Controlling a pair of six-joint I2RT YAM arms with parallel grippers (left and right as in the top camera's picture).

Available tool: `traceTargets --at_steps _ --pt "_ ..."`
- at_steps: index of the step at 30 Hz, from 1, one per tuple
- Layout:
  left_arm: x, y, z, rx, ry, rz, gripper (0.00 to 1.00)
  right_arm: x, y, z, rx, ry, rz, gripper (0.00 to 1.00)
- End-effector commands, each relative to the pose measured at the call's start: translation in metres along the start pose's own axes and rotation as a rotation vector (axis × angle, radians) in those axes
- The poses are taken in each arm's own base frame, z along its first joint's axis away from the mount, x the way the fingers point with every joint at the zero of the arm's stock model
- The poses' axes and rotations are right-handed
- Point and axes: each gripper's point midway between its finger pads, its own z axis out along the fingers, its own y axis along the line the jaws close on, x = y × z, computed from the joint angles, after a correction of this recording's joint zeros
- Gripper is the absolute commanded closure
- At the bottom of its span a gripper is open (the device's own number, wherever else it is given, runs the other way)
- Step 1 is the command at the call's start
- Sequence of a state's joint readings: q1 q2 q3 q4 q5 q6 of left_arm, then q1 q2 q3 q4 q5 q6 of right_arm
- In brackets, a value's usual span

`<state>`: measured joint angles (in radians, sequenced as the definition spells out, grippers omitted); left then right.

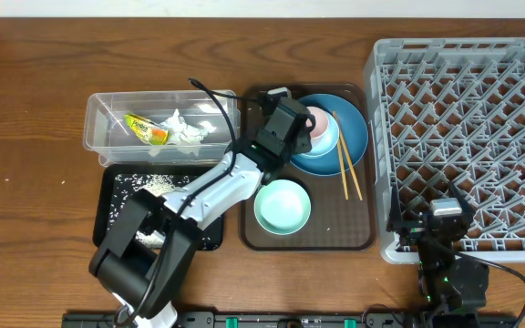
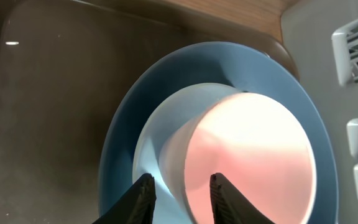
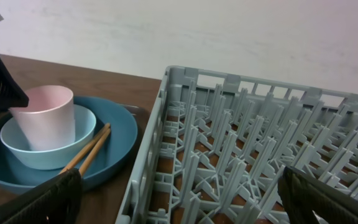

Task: Sort waste into correct bins and load items into the dishwasher rack
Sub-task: 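Move the left gripper over the pink cup and grasp its rim, then lift the pink cup and tilt it sideways toward the right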

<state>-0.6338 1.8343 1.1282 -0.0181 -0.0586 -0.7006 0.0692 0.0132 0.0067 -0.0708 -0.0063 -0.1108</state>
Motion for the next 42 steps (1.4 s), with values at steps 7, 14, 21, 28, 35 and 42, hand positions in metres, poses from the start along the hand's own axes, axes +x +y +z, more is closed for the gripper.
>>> traceTargets --at_steps 7,14,21,28,35,42 --pt "-0.006 0.0 -0.001 -0.008 -0.023 0.032 0.81 0.001 0.002 0.0 -0.006 0.004 -0.004 0.01" --pt "-0.018 -0.009 -0.016 0.019 -0.054 0.072 0.94 0.001 0.002 0.0 -0.006 0.004 -0.003 0.01" --pt "-0.021 -0.011 -0.026 0.023 -0.058 0.071 0.94 0.001 0.002 0.0 -0.006 0.004 -0.003 0.01" --pt "-0.016 -0.026 -0.062 0.103 0.014 0.074 0.94 0.001 0.002 0.0 -0.006 0.004 -0.003 0.01" --pt "-0.013 -0.049 -0.139 0.307 0.114 0.102 0.94 0.001 0.002 0.0 -0.006 0.004 -0.004 0.01" --pt "-0.008 -0.051 -0.217 0.51 0.222 0.064 0.94 0.001 0.002 0.0 -0.006 0.004 -0.003 0.01"
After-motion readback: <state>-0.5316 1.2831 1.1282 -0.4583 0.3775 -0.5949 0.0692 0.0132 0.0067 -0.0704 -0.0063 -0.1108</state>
